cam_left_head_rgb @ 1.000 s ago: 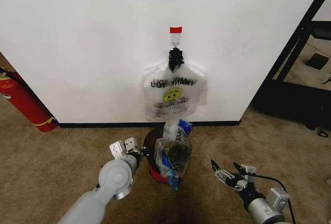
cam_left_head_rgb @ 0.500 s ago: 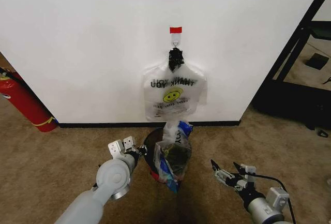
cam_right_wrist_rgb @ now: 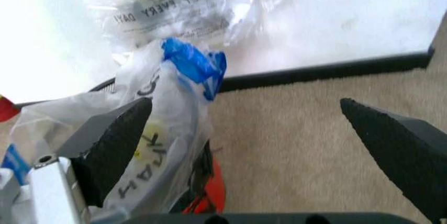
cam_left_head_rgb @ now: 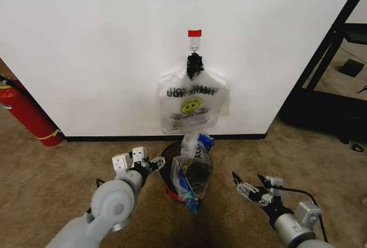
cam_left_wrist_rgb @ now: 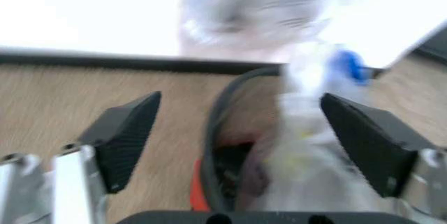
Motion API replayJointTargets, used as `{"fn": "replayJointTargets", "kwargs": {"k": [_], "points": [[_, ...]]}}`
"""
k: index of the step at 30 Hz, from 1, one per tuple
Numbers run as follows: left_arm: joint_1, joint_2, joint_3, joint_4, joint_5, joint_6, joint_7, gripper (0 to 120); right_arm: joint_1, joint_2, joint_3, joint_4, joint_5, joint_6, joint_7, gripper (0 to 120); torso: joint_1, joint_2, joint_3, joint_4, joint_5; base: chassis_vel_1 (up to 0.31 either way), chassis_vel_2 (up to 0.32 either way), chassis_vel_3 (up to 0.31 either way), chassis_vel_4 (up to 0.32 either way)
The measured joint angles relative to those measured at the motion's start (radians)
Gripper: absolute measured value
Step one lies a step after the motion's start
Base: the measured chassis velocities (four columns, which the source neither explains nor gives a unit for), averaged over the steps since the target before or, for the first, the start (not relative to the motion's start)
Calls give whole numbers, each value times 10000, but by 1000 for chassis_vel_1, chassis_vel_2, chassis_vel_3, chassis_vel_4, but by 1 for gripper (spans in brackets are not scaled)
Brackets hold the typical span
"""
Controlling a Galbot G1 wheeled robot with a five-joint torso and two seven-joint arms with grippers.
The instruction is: Pick up the garbage bag from the wall and place it over the trash bin.
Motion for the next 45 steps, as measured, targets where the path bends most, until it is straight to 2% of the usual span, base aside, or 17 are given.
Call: {"fn": "replayJointTargets", "kwargs": {"k": [5,9,14,22,29,35,45], "points": [[-117,630,572,-418,1265,-463,1366,100,1181,-118,-643,-624,-479,-198,-9,100,1,0,0,-8,-1,0,0,0,0],[44,552,621,-467,1447,-533,1492,100,2233,-134,-1638,-1149,-691,-480,136,100,1,0,0,5,3,0,0,0,0],[82,434,691,-447,1662,-589,1550,100,3457,165,-2984,-1754,-848,-1204,694,100,1,0,1,0,1,0,0,0,0],[-50,467,795,-223,1686,-628,1620,100,4244,639,-3700,-2390,-919,-1673,1602,100,1,0,1,-2,0,0,0,0,0],[-41,460,834,-207,1714,-672,1690,100,4828,884,-4055,-2872,-971,-1727,1858,100,1,0,1,-1,-1,0,0,0,0],[-98,450,833,-158,1759,-754,1752,100,5565,1394,-4556,-3600,-888,-1889,2278,100,1,0,1,1,0,0,0,0,0],[42,438,824,-60,1894,-852,1801,100,5598,1398,-4523,-3715,-128,-2287,2596,100,1,0,0,-1,-1,0,0,0,0]]}}
